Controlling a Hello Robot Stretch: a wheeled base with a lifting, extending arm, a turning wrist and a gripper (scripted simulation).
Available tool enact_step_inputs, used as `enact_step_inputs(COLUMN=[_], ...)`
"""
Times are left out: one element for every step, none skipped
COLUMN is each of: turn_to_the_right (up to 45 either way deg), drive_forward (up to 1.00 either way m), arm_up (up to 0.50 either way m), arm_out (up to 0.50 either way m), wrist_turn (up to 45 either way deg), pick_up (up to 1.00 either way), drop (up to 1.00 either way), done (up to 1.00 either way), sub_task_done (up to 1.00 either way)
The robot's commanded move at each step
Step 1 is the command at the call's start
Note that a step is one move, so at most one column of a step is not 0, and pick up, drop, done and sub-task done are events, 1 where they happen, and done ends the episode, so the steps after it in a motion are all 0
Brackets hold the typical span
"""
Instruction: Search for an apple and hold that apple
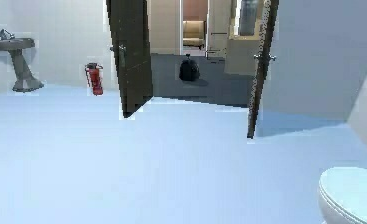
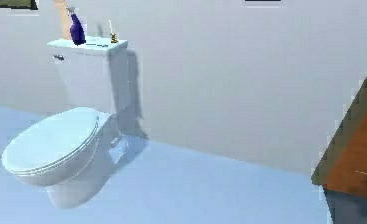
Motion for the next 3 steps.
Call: enact_step_inputs(turn_to_the_right=[0.0,-3.0,0.0], drive_forward=[1.0,0.0,1.0], arm_up=[0.0,0.0,0.0], arm_out=[0.0,0.0,0.0], wrist_turn=[0.0,0.0,0.0], pick_up=[0.0,0.0,0.0], drop=[0.0,0.0,0.0], done=[0.0,0.0,0.0], sub_task_done=[0.0,0.0,0.0])
